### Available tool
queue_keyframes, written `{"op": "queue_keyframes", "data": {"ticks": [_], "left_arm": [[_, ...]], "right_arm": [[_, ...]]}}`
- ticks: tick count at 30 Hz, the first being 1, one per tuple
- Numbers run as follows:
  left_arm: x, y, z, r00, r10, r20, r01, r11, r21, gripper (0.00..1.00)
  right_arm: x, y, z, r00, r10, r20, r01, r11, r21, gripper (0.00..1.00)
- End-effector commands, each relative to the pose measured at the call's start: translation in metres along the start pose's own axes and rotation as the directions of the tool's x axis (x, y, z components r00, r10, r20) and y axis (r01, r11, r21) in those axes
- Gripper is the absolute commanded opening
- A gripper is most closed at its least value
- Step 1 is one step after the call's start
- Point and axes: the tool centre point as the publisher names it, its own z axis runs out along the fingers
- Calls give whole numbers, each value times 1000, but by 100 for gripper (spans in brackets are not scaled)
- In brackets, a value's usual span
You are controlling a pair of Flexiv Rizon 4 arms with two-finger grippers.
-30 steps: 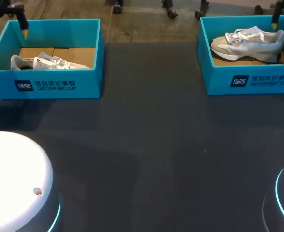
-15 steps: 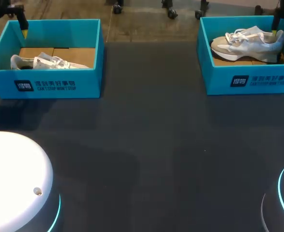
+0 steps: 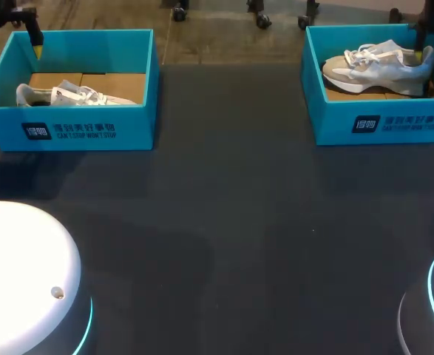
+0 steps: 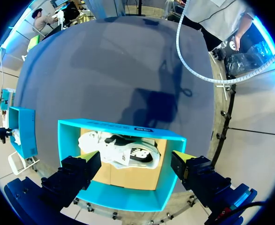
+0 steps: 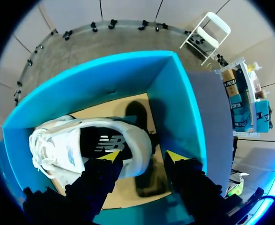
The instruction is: Take the shoe out of the shoebox, open the shoe tongue, remove and reinsert the insole, then place the shoe into the shoebox
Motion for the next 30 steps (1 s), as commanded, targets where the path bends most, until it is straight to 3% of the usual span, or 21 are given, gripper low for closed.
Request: {"op": "queue_keyframes", "data": {"ticks": [1, 5, 13, 18, 21, 25, 30], "left_arm": [[0, -2, 0, 1000, 0, -2, 0, 1000, -3, 100], [0, -2, 0, 1000, 0, -2, 0, 1000, -3, 100], [0, -2, 0, 1000, 0, -2, 0, 1000, -3, 100], [0, -2, 0, 1000, 0, -2, 0, 1000, -3, 100], [0, -2, 0, 1000, 0, -2, 0, 1000, -3, 100], [0, -2, 0, 1000, 0, -2, 0, 1000, -3, 100], [0, -2, 0, 1000, 0, -2, 0, 1000, -3, 100]], "right_arm": [[2, 10, 11, 1000, 1, 4, -2, 1000, 25, 60], [-1, 10, 18, 1000, -3, 18, 3, 999, 33, 59], [-4, 10, 33, 1000, -17, 21, 16, 999, 51, 69], [-5, 14, 44, 999, -40, 30, 38, 998, 55, 65], [-5, 17, 50, 998, -58, 34, 56, 997, 60, 69], [-3, 19, 57, 997, -70, 30, 67, 995, 73, 65], [-2, 19, 63, 998, -65, 21, 63, 994, 87, 50]]}}
